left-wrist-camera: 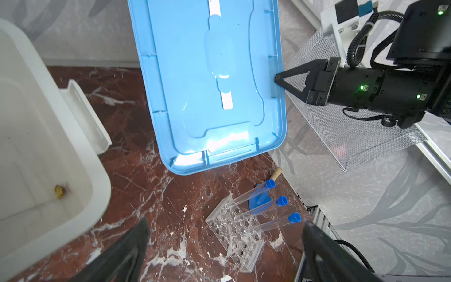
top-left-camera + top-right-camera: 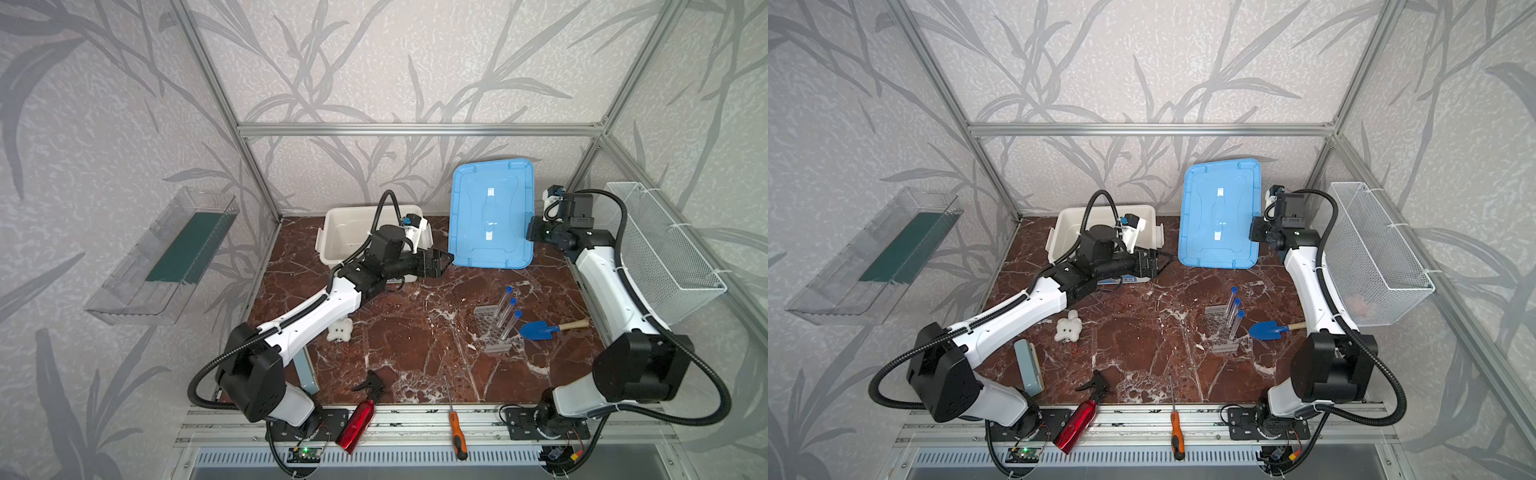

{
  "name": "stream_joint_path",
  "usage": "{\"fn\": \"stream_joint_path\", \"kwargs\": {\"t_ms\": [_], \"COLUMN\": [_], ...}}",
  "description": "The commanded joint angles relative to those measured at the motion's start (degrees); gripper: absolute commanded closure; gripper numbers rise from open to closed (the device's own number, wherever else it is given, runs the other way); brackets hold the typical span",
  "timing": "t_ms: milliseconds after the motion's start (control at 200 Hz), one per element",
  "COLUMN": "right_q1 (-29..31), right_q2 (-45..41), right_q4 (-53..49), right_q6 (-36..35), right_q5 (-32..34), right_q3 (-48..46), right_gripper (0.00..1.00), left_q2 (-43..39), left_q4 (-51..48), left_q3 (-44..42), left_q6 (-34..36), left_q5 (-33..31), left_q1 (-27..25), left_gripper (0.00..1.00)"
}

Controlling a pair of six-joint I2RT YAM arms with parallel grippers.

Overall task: Organize the chemistry lab equipment
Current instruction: 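Lift the blue lid upright with the right gripper while the left gripper grasps its edge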

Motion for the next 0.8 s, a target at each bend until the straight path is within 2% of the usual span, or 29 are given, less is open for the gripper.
{"fn": "stream_joint_path", "kwargs": {"t_ms": [0, 230, 390, 480, 695, 800], "right_q1": [0.05, 0.06, 0.09, 0.09, 0.24, 0.57], "right_q2": [-6.98, -12.30, -16.06, -17.32, -18.41, -18.17], "right_q4": [3.05, 3.35, 5.04, 6.63, 9.97, 10.72], "right_q6": [2.10, 4.68, 7.39, 9.02, 10.61, 10.62], "right_q5": [-5.49, -12.85, -17.78, -20.00, -21.58, -21.66], "right_q3": [0.40, -0.49, -3.11, -5.07, -9.26, -10.12], "right_gripper": [1.00, 1.00, 1.00, 1.00, 1.00, 1.00], "left_q2": [-2.98, -1.70, -1.18, -0.62, 0.18, 0.31], "left_q4": [0.93, 4.57, 8.02, 12.40, 15.55, 15.94], "left_q3": [3.76, 5.73, 6.76, 6.20, 5.58, 5.81], "left_q6": [4.97, 5.60, 5.54, 2.95, -0.65, -1.90], "left_q5": [2.63, 7.31, 11.01, 14.36, 16.68, 16.70], "left_q1": [1.91, 5.91, 5.96, 5.87, 5.80, 5.75], "left_gripper": [0.01, 0.01, 0.01, 0.01, 0.23, 0.40]}}
